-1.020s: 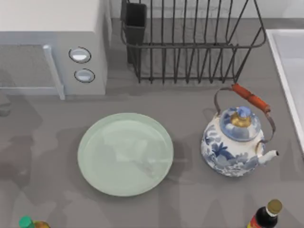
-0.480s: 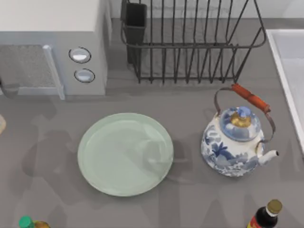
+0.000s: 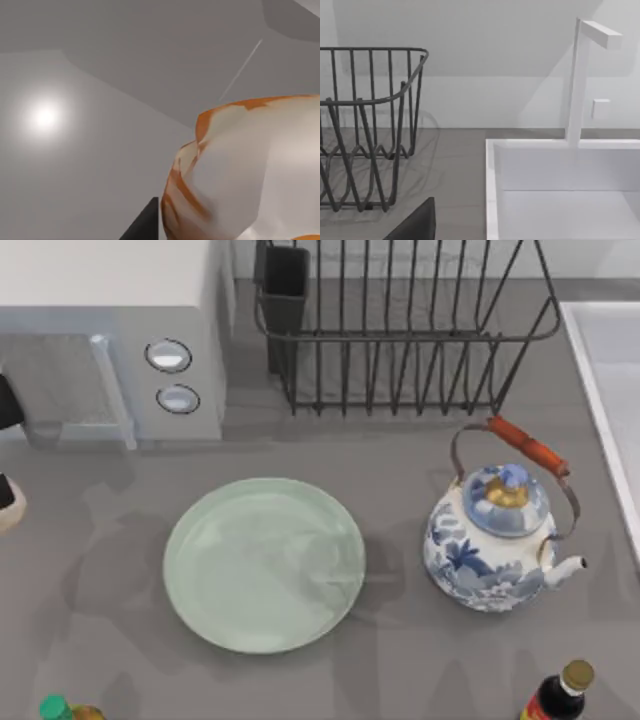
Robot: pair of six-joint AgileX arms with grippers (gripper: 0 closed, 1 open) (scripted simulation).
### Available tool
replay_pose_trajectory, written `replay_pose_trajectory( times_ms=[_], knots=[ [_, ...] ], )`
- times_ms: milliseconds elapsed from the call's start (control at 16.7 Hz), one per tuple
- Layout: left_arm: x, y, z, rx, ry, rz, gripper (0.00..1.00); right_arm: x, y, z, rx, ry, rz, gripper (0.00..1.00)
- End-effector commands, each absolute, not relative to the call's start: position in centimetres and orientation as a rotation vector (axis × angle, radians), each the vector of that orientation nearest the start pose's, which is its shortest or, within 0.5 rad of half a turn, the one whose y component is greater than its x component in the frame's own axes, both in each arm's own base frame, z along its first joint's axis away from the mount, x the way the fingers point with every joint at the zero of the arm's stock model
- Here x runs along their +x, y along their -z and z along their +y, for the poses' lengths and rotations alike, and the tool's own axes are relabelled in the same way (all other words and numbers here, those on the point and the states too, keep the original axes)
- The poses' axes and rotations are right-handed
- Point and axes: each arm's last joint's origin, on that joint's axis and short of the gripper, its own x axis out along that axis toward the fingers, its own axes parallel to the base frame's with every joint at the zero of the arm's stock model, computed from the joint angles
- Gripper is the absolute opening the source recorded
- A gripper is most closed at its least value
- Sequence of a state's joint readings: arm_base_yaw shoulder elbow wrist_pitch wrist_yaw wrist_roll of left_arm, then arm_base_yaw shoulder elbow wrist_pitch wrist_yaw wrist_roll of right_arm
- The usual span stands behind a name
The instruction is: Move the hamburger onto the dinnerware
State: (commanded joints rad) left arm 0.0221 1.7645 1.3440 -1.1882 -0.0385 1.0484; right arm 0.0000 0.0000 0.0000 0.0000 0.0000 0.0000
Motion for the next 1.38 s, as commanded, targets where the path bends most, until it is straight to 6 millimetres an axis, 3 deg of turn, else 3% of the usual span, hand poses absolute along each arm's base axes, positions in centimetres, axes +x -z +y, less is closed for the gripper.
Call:
replay_pose_trajectory(
  times_ms=[180, 540, 720, 840, 1140, 1380],
  knots=[
    [32.7, -21.5, -3.6, 0.931, 0.884, 1.452, 0.00, 10.6, -16.0, -0.1, 0.000, 0.000, 0.000, 1.00],
    [32.1, -20.9, -16.0, 1.176, 1.114, 1.279, 0.00, 10.6, -16.0, -0.1, 0.000, 0.000, 0.000, 1.00],
    [31.4, -20.0, -20.3, 1.229, 1.203, 1.212, 0.00, 10.6, -16.0, -0.1, 0.000, 0.000, 0.000, 1.00],
    [31.2, -19.5, -21.5, 1.238, 1.232, 1.200, 0.00, 10.6, -16.0, -0.1, 0.000, 0.000, 0.000, 1.00],
    [31.2, -19.4, -21.3, 1.238, 1.230, 1.202, 0.00, 10.6, -16.0, -0.1, 0.000, 0.000, 0.000, 1.00],
    [31.4, -17.3, -21.5, 1.238, 1.223, 1.187, 0.00, 10.6, -16.0, -0.1, 0.000, 0.000, 0.000, 1.00]
  ],
)
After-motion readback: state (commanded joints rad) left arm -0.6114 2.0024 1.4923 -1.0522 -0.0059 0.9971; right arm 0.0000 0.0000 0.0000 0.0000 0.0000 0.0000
